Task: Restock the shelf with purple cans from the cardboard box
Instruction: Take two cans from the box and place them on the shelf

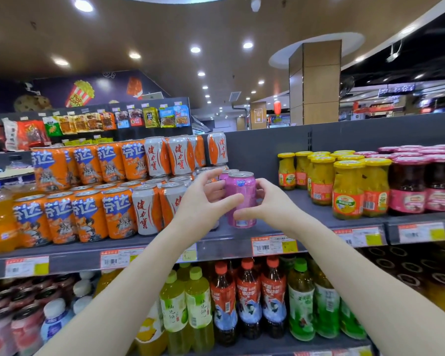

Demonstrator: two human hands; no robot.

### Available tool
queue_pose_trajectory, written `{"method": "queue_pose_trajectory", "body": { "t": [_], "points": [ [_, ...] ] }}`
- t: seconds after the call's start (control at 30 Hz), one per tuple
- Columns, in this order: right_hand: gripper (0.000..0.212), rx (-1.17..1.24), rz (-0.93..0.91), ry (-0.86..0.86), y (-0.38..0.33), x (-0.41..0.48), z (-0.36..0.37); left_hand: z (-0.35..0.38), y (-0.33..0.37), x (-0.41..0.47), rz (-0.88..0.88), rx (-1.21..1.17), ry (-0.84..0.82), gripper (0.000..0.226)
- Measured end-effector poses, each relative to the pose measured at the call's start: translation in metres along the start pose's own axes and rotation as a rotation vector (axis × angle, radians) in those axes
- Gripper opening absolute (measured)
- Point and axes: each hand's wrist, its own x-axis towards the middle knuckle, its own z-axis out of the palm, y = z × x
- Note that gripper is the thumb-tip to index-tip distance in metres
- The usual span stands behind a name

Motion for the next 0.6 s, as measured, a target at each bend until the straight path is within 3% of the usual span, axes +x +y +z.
{"method": "queue_pose_trajectory", "body": {
  "t": [0.33,0.6],
  "points": [
    [0.070,-0.066,0.109,0.021,0.019,0.032,0.019,-0.024,-0.003,-0.012,0.003,0.157,0.118,0.034],
    [0.073,-0.158,0.166,0.040,0.019,0.044,0.023,-0.025,-0.009,-0.022,0.006,0.263,0.089,0.038]
  ]
}}
